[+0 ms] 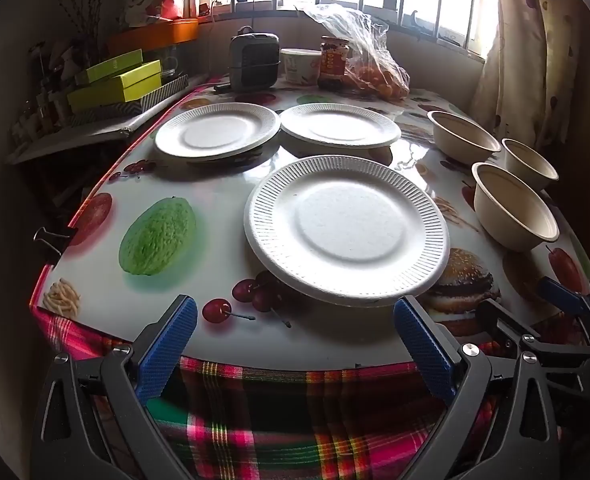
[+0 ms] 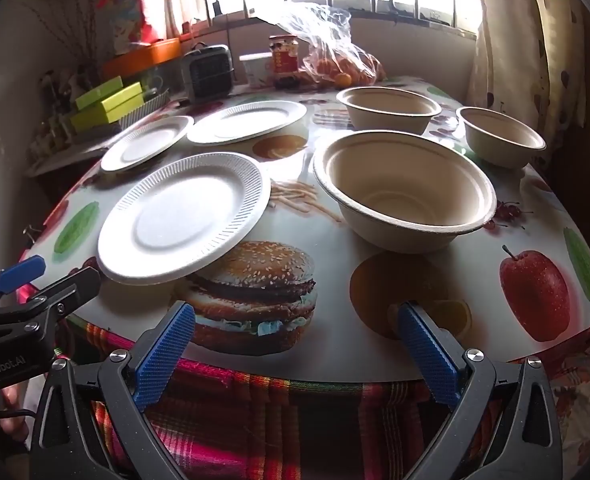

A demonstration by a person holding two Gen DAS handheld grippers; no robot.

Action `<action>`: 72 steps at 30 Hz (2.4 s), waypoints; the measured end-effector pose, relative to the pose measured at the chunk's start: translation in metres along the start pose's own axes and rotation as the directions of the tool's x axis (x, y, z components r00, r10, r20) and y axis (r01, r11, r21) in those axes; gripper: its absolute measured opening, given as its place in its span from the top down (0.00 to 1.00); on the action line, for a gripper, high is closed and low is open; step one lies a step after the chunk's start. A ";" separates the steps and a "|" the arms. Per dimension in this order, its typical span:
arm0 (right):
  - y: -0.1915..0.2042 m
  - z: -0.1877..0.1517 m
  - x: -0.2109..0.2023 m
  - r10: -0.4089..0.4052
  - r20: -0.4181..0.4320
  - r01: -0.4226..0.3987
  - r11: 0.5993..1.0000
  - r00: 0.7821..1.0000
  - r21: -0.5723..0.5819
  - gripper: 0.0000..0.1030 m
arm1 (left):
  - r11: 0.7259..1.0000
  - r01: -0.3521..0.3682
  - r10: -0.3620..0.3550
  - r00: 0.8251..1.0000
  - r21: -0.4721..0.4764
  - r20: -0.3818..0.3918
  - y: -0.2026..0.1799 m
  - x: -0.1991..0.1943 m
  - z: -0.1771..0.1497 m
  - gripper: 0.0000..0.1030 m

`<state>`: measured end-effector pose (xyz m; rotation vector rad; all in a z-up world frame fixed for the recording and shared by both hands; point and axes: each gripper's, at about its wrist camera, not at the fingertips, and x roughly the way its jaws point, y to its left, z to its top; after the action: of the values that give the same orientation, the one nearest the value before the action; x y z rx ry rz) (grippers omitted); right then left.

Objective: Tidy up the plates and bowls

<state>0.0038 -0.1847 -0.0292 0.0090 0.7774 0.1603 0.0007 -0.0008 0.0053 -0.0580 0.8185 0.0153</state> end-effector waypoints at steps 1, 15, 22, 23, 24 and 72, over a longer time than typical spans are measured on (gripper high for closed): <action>0.000 0.000 0.000 -0.002 0.000 0.002 1.000 1.000 0.001 0.00 | 1.000 0.000 0.000 1.000 -0.001 0.002 0.000 -0.001 0.000 0.04; -0.001 0.001 -0.002 0.001 0.005 -0.001 1.000 1.000 0.008 0.00 | 1.000 0.000 0.000 1.000 0.001 0.014 -0.001 -0.004 0.001 0.04; -0.001 0.001 -0.002 0.002 0.002 -0.002 1.000 1.000 0.007 0.00 | 1.000 0.001 -0.001 1.000 0.007 0.014 -0.002 -0.004 0.002 0.04; -0.001 0.001 -0.001 0.002 0.003 -0.003 1.000 1.000 0.007 0.00 | 1.000 0.000 0.000 1.000 0.007 0.014 -0.002 -0.004 0.002 0.04; -0.001 0.001 -0.001 0.002 0.003 -0.002 1.000 1.000 0.007 0.00 | 1.000 -0.001 0.001 1.000 0.007 0.014 -0.002 -0.004 0.001 0.04; 0.006 0.014 -0.002 -0.018 0.018 0.018 0.999 1.000 -0.037 0.00 | 1.000 -0.015 0.016 0.999 -0.007 0.029 0.010 -0.003 0.013 0.04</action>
<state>0.0113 -0.1786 -0.0170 -0.0322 0.7568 0.1574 0.0079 0.0096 0.0157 -0.0579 0.7900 0.0335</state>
